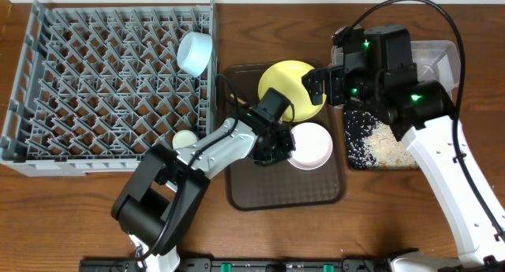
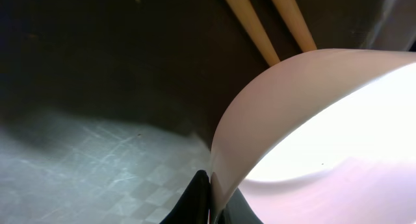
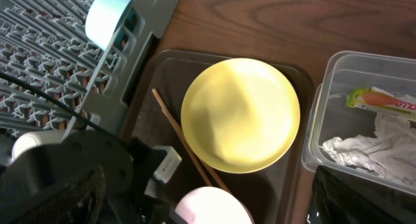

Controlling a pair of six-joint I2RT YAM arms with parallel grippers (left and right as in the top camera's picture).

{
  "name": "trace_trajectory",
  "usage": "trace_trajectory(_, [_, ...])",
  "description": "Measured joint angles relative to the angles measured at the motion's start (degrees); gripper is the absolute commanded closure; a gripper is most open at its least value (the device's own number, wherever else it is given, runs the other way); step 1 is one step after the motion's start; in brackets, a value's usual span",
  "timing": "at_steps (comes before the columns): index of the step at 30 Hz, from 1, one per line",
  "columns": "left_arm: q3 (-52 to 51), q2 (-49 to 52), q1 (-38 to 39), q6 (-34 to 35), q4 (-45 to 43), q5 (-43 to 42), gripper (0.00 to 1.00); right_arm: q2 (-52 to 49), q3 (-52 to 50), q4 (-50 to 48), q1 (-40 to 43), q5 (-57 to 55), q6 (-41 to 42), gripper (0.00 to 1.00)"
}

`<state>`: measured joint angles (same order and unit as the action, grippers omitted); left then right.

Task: Sort waste into correct bins and load items into the dishwasher
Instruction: 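Move the left gripper to the pink bowl and grasp its rim, then lift the pink bowl and carry it left to the dish rack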

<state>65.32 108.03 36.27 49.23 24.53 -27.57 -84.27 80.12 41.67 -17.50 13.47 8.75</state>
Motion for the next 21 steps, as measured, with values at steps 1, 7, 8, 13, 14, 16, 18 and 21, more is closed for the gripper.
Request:
trace_trajectory(1, [0.0, 0.0, -0.2, -0.3, 0.2, -0.3, 0.93, 0.0, 0.0, 0.0, 0.0, 0.0, 0.0, 0.01])
trace_trajectory(7, [0.0, -2.8, -0.3, -4.6, 0.6, -0.5, 0.93, 0.0, 0.0, 0.0, 0.0, 0.0, 0.0, 0.01])
trace_trajectory(8, [0.0, -4.4, -0.3, -5.7, 0.9, -0.2, 0.93, 0.0, 0.0, 0.0, 0.0, 0.0, 0.0, 0.01])
trace_trajectory(13, [0.0, -14.2, -0.3, -10.8, 5.3, 7.5, 0.93, 0.0, 0.0, 0.0, 0.0, 0.0, 0.0, 0.01])
trace_trajectory(14, [0.0, -15.1, -0.3, -11.4, 5.8, 8.7, 0.93, 0.0, 0.0, 0.1, 0.0, 0.0, 0.0, 0.01])
trace_trajectory(16, [0.0, -18.2, -0.3, -14.1, 8.5, 15.4, 0.93, 0.0, 0.0, 0.1, 0.0, 0.0, 0.0, 0.01])
trace_trajectory(18, [0.0, -20.5, -0.3, -17.2, 10.7, 23.0, 0.93, 0.0, 0.0, 0.2, 0.0, 0.0, 0.0, 0.01])
trace_trajectory(21, [0.0, -22.6, -0.7, -22.2, 12.3, 33.2, 0.93, 0.0, 0.0, 0.1, 0.0, 0.0, 0.0, 0.01])
